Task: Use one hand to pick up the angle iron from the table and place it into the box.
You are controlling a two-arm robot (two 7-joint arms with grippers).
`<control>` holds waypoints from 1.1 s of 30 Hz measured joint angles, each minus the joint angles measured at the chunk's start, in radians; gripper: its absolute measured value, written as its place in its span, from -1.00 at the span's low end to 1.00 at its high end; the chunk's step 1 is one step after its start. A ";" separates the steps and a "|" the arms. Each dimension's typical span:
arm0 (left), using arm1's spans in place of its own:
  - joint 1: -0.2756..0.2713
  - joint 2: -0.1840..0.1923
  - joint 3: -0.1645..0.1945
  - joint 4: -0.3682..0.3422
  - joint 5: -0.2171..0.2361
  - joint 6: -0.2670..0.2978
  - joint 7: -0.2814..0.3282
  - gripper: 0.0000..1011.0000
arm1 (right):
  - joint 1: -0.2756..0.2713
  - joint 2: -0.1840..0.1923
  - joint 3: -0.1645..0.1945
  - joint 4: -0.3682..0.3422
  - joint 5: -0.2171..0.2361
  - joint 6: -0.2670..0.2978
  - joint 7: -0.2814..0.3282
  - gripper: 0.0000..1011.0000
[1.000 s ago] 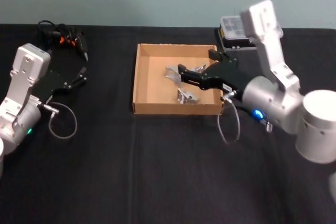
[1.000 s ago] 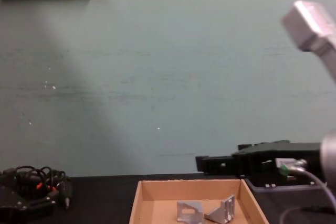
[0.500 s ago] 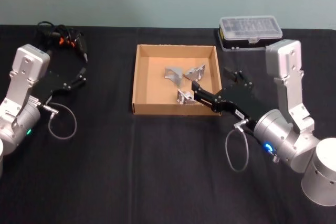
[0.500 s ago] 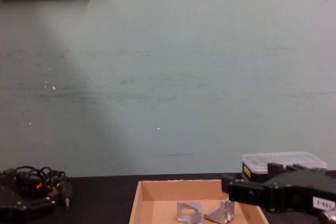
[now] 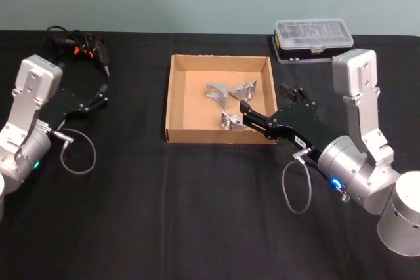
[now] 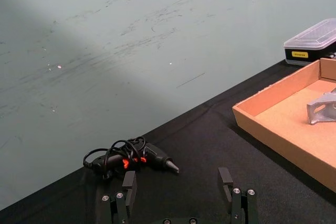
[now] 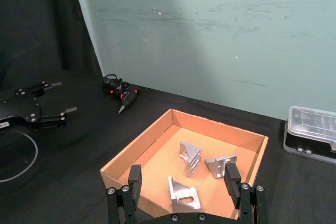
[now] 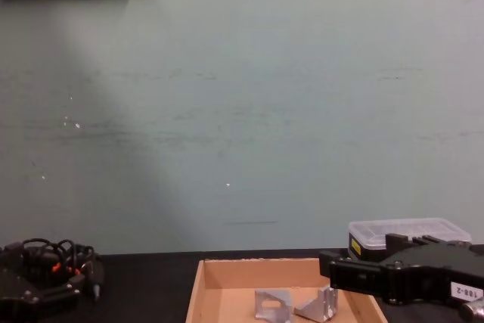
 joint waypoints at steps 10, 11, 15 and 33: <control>0.000 0.000 0.000 0.000 0.000 0.000 0.000 1.00 | 0.001 0.000 0.001 0.000 0.001 0.001 0.001 0.98; 0.000 0.000 0.000 0.000 0.000 0.000 0.000 1.00 | 0.001 0.000 0.001 0.000 0.001 0.001 0.002 0.98; 0.000 0.000 0.000 0.000 0.000 0.000 0.000 1.00 | 0.001 0.000 0.001 0.000 0.001 0.002 0.002 0.98; 0.000 0.000 0.000 0.000 0.000 0.000 0.000 1.00 | 0.002 0.000 0.001 0.000 0.002 0.002 0.004 0.98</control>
